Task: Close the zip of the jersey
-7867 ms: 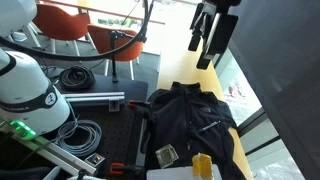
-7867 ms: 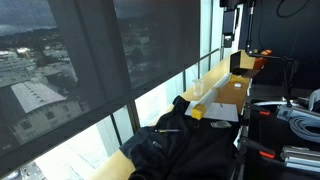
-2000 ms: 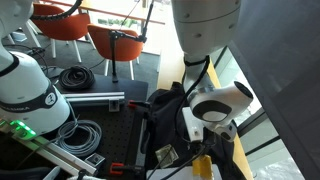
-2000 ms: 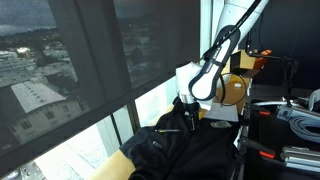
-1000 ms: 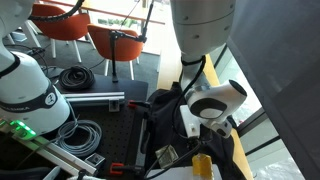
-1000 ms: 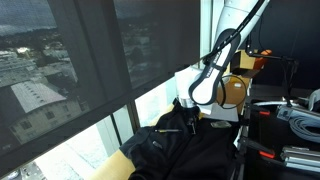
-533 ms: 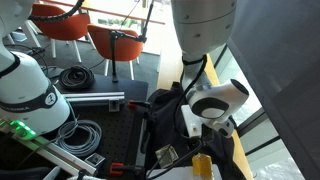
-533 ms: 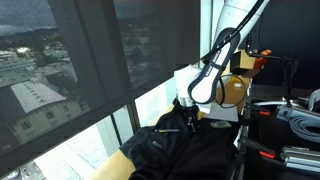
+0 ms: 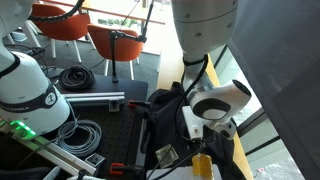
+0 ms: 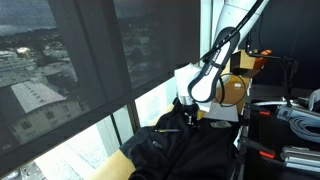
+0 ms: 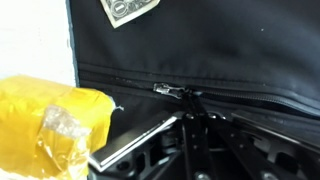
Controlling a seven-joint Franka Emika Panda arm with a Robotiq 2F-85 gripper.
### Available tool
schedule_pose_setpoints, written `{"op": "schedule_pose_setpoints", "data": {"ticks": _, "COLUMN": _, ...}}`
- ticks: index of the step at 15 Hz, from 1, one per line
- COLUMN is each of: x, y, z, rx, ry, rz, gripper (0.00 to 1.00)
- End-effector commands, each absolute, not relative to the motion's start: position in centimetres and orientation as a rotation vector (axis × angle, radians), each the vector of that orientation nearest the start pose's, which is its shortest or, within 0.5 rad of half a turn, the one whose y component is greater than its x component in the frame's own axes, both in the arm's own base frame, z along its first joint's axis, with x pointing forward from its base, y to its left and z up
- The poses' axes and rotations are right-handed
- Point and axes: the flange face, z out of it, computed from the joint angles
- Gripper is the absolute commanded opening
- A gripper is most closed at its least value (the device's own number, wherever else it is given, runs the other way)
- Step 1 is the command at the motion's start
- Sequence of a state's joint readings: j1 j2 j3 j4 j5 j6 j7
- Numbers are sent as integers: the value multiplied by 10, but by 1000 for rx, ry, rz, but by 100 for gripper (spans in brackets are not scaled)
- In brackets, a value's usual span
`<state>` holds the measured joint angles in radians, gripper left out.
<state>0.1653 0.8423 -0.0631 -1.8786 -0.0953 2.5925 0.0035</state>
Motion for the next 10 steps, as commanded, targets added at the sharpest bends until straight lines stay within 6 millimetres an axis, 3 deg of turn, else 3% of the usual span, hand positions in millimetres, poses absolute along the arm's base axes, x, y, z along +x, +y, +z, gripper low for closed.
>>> {"op": "schedule_pose_setpoints", "data": {"ticks": 1, "x": 593, "y": 58, "z": 56, "rx": -3245, "ry": -329, "rz": 170, "gripper": 2}}
{"op": "schedule_pose_setpoints", "data": {"ticks": 2, "x": 592, "y": 58, "z": 58, "rx": -3245, "ry": -337, "rz": 168, "gripper": 27}}
{"op": "schedule_pose_setpoints", "data": {"ticks": 3, "x": 592, "y": 59, "z": 61, "rx": -3244, "ry": -339, "rz": 164, "gripper": 28}}
{"op": "schedule_pose_setpoints", "data": {"ticks": 10, "x": 591, "y": 63, "z": 79, "rx": -3241, "ry": -347, "rz": 130, "gripper": 77}}
